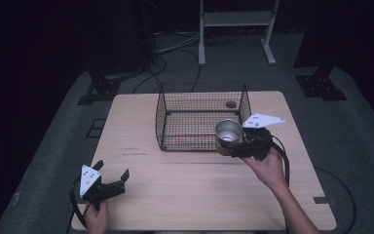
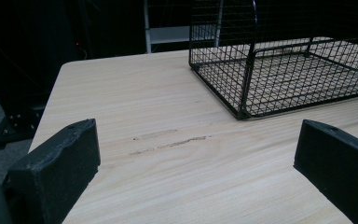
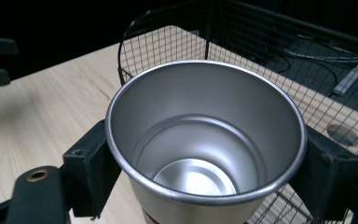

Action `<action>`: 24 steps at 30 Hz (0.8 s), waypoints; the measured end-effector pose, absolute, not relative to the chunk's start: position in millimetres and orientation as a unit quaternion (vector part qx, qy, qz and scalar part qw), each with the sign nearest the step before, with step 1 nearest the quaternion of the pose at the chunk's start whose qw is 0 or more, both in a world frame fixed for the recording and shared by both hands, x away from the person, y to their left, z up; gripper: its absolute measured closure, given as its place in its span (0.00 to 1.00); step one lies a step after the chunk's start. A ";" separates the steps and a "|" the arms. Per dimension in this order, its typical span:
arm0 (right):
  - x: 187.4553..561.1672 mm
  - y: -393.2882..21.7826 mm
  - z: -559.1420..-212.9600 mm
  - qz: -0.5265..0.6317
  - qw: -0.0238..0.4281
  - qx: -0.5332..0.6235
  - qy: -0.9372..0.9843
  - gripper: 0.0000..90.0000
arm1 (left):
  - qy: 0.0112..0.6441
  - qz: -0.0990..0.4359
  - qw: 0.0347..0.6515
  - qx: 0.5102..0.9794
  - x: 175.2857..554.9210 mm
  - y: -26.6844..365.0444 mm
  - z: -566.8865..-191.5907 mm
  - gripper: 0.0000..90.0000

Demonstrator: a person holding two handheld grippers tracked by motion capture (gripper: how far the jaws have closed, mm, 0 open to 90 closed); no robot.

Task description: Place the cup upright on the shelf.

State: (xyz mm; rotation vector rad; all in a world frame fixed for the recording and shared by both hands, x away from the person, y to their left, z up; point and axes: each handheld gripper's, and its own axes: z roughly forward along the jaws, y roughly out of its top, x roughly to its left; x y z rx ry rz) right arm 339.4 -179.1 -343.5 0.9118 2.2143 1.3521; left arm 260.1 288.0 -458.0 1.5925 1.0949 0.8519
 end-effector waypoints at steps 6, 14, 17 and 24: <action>352.9 -172.3 -332.8 0.485 0.192 0.323 0.790 0.20 | 0.450 0.353 0.494 0.655 260.5 288.1 -458.3 0.00; 374.4 -161.2 -320.2 0.484 0.191 0.324 0.790 0.20 | 0.451 0.353 0.495 0.653 259.1 291.1 -458.0 0.00; 379.0 -158.6 -316.9 0.483 0.192 0.325 0.790 0.20 | 0.451 0.354 0.494 0.653 258.9 291.1 -457.8 0.00; 394.5 -149.3 -305.7 0.477 0.200 0.323 0.793 0.20 | 0.452 0.352 0.496 0.652 257.9 290.8 -457.6 0.00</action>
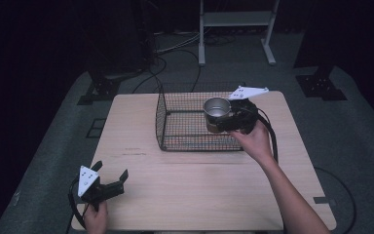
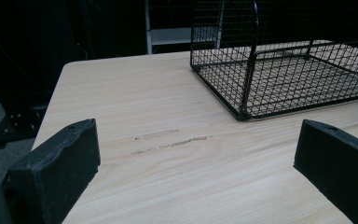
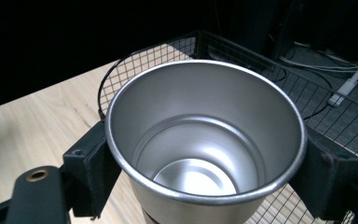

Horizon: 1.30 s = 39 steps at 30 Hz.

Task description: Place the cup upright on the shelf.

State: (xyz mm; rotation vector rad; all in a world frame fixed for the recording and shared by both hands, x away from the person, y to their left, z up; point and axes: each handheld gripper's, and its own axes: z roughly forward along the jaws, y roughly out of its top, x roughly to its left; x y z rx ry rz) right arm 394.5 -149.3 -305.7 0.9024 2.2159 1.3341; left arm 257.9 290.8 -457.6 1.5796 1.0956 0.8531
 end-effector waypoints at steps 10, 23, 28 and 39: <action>413.9 -139.4 -300.8 0.475 0.200 0.324 0.793 0.20 | 0.449 0.353 0.492 0.657 258.6 289.5 -458.1 0.00; 438.4 -127.7 -302.3 0.466 0.195 0.328 0.798 0.20 | 0.445 0.348 0.492 0.663 259.0 284.7 -459.3 0.00; 449.7 -122.8 -304.5 0.458 0.197 0.328 0.802 0.20 | 0.445 0.348 0.494 0.661 258.8 286.1 -459.1 0.00; 467.3 -116.2 -307.2 0.454 0.190 0.334 0.804 0.20 | 0.440 0.347 0.490 0.669 260.2 281.8 -459.0 0.00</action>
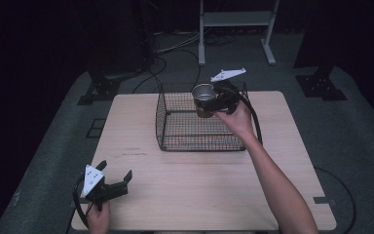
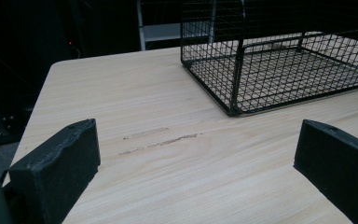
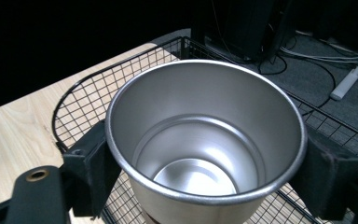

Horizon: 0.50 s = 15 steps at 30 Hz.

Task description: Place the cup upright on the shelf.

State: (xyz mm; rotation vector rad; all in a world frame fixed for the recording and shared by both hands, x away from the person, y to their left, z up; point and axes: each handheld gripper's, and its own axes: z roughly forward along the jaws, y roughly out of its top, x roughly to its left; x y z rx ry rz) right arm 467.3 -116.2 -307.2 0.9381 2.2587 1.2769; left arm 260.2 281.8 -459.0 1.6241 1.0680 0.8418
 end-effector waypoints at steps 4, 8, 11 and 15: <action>474.2 -115.3 -310.5 0.457 0.188 0.337 0.801 0.20 | 0.442 0.347 0.490 0.666 260.9 283.0 -459.4 0.00; 481.4 -113.3 -316.3 0.452 0.186 0.339 0.804 0.20 | 0.441 0.347 0.488 0.669 260.7 282.9 -459.1 0.00; 490.1 -113.1 -326.2 0.449 0.173 0.351 0.804 0.20 | 0.441 0.347 0.488 0.669 260.2 282.8 -459.0 0.00; 496.1 -112.0 -332.8 0.454 0.162 0.357 0.800 0.20 | 0.443 0.347 0.489 0.667 260.2 283.5 -458.8 0.00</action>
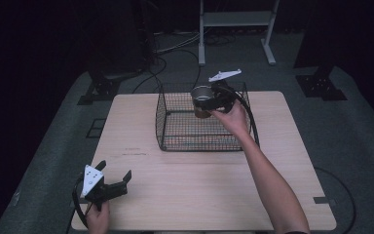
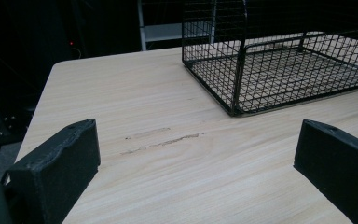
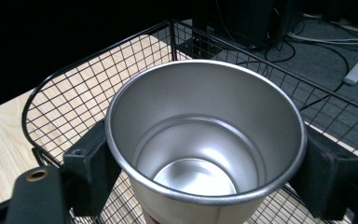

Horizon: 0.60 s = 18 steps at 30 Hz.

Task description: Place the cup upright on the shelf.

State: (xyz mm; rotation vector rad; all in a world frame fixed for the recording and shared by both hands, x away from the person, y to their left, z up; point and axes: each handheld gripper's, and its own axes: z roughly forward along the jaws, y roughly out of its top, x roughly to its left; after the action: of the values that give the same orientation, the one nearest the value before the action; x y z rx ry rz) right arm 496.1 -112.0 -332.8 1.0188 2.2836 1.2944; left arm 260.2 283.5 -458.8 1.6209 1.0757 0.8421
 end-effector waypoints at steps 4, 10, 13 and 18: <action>501.8 -110.6 -339.0 0.449 0.161 0.359 0.802 0.20 | 0.443 0.350 0.489 0.665 259.8 284.8 -458.7 0.00; 510.3 -116.0 -350.6 0.442 0.148 0.371 0.803 0.19 | 0.444 0.349 0.490 0.664 259.6 285.7 -458.6 0.00; 510.5 -117.6 -353.0 0.444 0.148 0.376 0.800 0.19 | 0.443 0.349 0.489 0.666 259.7 285.3 -458.8 0.00; 514.1 -121.1 -360.9 0.434 0.141 0.385 0.802 0.19 | 0.444 0.349 0.489 0.665 259.9 285.9 -459.1 0.00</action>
State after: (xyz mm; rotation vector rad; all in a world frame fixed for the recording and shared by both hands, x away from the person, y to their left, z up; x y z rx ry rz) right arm 514.1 -121.1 -360.9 1.1113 2.3161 1.2518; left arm 259.9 285.9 -459.1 1.6152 1.0792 0.8477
